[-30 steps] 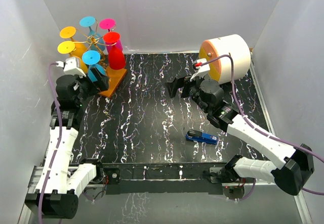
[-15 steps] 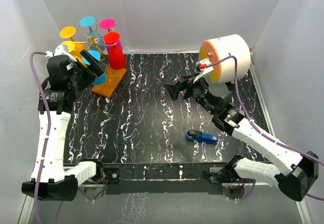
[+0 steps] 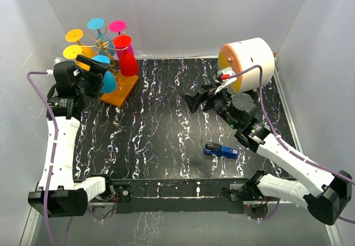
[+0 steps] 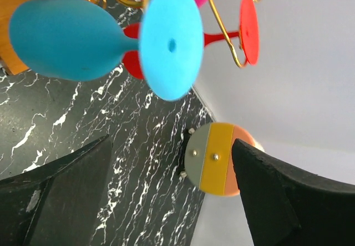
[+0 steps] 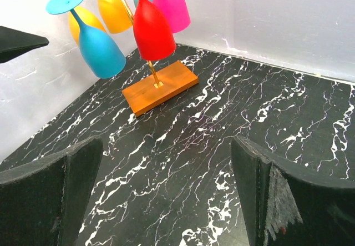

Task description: Take the wine glass off the wine glass rack

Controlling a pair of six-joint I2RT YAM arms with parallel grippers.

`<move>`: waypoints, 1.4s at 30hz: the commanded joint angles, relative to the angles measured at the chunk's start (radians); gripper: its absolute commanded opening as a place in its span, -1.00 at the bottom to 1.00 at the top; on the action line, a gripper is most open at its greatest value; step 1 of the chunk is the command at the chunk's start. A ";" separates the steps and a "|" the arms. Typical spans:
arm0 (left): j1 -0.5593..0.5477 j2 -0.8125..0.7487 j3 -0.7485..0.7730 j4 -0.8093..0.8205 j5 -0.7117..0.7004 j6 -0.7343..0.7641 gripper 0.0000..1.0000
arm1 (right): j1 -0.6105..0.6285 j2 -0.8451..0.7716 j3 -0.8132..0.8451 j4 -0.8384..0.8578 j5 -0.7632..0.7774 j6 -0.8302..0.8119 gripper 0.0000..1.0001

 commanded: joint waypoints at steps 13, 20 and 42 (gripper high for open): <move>0.191 0.027 -0.078 0.218 0.126 -0.159 0.13 | -0.003 -0.039 -0.035 0.095 0.013 -0.018 0.97; 0.210 0.066 -0.093 0.286 0.205 -0.188 -0.02 | -0.003 -0.038 -0.039 0.096 0.017 -0.019 0.97; 0.232 0.046 -0.125 0.319 0.249 -0.225 -0.79 | -0.003 -0.026 -0.042 0.101 0.016 -0.013 0.97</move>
